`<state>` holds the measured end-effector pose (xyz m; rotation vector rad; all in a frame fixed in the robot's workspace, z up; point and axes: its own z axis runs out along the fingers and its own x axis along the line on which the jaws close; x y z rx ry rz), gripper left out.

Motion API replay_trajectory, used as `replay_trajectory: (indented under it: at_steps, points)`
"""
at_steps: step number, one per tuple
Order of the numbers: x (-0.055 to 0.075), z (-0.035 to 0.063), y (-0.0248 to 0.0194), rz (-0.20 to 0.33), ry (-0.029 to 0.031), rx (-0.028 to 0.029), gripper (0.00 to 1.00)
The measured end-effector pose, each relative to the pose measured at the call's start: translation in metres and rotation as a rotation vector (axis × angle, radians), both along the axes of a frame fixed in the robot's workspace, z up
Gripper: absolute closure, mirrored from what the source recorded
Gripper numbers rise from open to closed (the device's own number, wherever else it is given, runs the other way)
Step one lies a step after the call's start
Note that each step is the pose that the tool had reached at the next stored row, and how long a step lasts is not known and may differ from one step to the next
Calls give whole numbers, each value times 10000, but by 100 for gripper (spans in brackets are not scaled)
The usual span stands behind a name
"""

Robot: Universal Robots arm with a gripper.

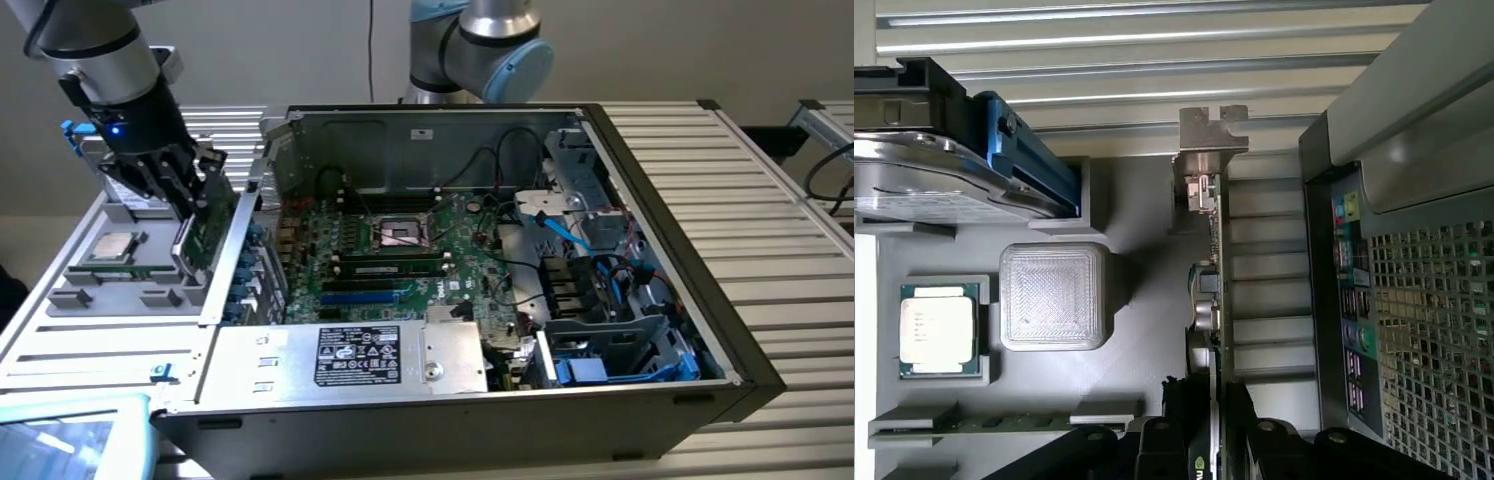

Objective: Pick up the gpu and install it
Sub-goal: 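Pick up the gpu and move the gpu toward the slot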

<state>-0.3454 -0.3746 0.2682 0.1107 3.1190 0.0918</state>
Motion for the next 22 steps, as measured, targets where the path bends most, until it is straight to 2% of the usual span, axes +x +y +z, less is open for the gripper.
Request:
replay_trajectory:
  at_steps: [3, 8, 14, 22]
  points:
    - [0, 135, 6, 1, 0, -4, 73]
    - [0, 307, 14, 0, -1, -14, 73]
    - [0, 544, 21, -1, 0, -54, 73]
    - [0, 733, 31, 1, 1, -138, 73]
